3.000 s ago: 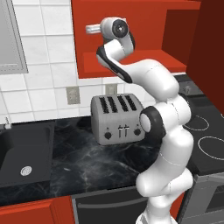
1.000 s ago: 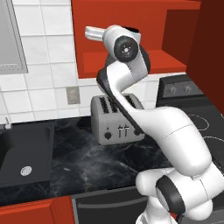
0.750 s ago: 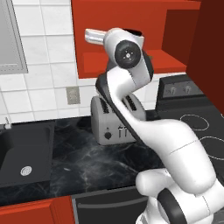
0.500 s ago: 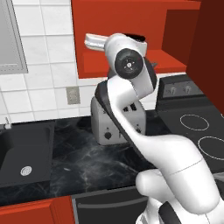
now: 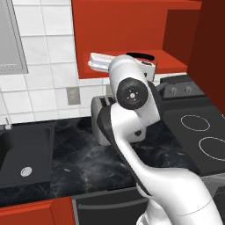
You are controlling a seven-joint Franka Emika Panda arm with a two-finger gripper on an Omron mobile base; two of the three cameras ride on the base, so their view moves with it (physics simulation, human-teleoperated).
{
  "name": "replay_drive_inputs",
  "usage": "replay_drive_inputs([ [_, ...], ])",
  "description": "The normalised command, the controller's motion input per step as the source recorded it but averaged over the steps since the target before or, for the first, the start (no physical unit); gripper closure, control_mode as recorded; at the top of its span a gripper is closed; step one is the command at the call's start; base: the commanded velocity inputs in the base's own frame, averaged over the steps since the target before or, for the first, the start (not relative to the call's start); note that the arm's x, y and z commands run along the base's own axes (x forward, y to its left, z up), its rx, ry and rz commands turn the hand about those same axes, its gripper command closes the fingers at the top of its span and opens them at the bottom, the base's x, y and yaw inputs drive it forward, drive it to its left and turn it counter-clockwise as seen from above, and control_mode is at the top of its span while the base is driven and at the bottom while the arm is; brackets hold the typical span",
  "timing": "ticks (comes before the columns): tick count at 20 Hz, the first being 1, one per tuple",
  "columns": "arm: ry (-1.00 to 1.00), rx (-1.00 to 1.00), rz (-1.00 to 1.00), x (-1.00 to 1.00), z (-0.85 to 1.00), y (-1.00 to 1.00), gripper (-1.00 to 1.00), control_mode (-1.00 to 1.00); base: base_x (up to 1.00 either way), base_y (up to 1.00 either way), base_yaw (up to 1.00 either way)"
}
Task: Open the cabinet, pick the kettle from the cabinet, and place it in the sink.
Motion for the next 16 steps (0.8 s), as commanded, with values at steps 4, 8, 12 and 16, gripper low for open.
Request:
replay_drive_inputs([
  [4, 0.00, 0.07, -0.02, -0.30, -0.45, -0.16, 1.00, -1.00, 0.00, 0.00, 0.00],
  [8, -0.01, 0.10, 0.00, -0.23, -0.37, -0.12, 1.00, -1.00, 0.00, 0.00, 0.00],
  [12, 0.00, 0.11, 0.00, -0.18, -0.34, -0.11, 1.00, -1.00, 0.00, 0.00, 0.00],
  [16, 0.00, 0.09, 0.00, -0.16, -0.31, -0.10, 1.00, -1.00, 0.00, 0.00, 0.00],
])
